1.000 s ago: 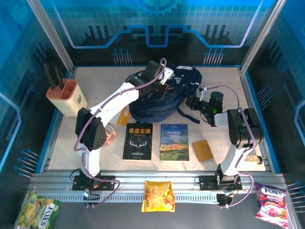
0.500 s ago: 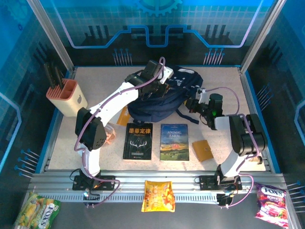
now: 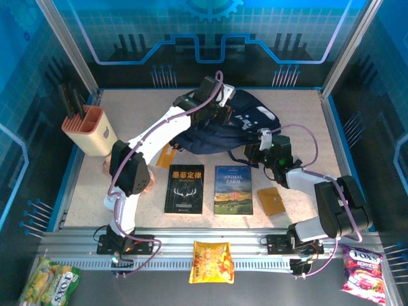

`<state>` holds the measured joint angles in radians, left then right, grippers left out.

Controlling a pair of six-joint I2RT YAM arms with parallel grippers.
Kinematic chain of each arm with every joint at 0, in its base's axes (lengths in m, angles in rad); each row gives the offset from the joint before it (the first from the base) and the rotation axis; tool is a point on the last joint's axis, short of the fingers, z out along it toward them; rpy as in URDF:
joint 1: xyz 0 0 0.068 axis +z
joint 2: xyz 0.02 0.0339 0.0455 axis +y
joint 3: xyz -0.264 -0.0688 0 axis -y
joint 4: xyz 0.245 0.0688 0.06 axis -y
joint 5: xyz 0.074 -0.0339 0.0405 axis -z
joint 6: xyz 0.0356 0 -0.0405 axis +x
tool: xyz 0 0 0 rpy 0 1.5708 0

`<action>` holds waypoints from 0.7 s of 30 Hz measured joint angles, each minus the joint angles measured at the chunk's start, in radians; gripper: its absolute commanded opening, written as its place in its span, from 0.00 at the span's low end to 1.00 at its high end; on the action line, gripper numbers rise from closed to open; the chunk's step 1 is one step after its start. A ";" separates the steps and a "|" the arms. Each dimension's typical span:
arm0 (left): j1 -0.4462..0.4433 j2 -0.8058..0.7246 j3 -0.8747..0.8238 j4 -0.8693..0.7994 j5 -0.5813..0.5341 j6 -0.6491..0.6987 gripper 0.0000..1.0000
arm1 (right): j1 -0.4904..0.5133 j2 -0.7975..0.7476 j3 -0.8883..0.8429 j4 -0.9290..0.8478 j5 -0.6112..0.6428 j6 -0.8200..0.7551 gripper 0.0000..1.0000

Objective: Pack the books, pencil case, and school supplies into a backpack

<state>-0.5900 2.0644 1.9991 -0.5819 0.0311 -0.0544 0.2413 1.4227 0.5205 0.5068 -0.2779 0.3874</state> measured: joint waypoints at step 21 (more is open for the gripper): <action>0.001 0.005 -0.098 -0.004 0.046 0.111 0.50 | 0.064 -0.039 -0.034 -0.150 0.088 0.091 0.06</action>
<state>-0.5888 2.0689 1.9015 -0.5861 0.0772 0.0570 0.3050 1.3838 0.4866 0.3573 -0.1902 0.4786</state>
